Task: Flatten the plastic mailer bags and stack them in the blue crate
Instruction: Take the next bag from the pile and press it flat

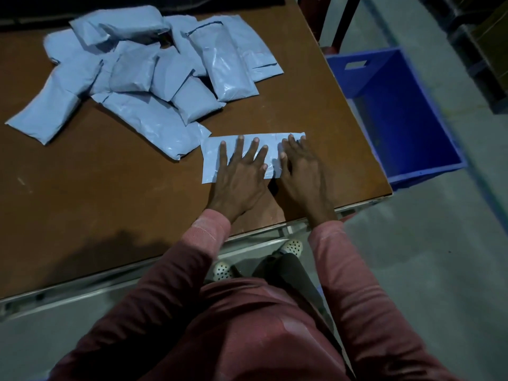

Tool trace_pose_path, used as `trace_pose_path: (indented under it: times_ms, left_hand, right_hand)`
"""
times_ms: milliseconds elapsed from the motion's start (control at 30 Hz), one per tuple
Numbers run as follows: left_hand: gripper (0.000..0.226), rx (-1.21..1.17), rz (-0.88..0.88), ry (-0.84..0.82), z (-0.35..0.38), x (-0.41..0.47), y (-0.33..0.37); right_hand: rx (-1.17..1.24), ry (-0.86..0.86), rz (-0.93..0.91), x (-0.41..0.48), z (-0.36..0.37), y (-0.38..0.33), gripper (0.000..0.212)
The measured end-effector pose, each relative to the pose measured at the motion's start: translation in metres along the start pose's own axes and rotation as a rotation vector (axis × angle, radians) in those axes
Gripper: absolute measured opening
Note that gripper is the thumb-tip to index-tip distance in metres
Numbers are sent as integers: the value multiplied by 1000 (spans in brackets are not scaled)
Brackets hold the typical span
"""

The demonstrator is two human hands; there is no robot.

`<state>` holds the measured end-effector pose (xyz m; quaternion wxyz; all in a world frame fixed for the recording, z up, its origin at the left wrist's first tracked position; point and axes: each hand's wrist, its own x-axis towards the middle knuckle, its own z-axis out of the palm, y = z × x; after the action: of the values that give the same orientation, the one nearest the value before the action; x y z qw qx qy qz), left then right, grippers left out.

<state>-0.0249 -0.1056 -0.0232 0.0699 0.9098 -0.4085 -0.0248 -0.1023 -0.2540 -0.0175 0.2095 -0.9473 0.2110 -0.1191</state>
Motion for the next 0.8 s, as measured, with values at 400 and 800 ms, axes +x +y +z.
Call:
trace_pose_path:
  times_ms: [400, 800]
  left_hand:
    - [56, 6, 4, 74, 25, 6, -11]
    - [51, -31, -326, 260, 21, -70, -38]
  right_hand:
    - [-15, 72, 45, 5, 26, 5, 46]
    - [58, -259, -355, 11, 38, -66, 69]
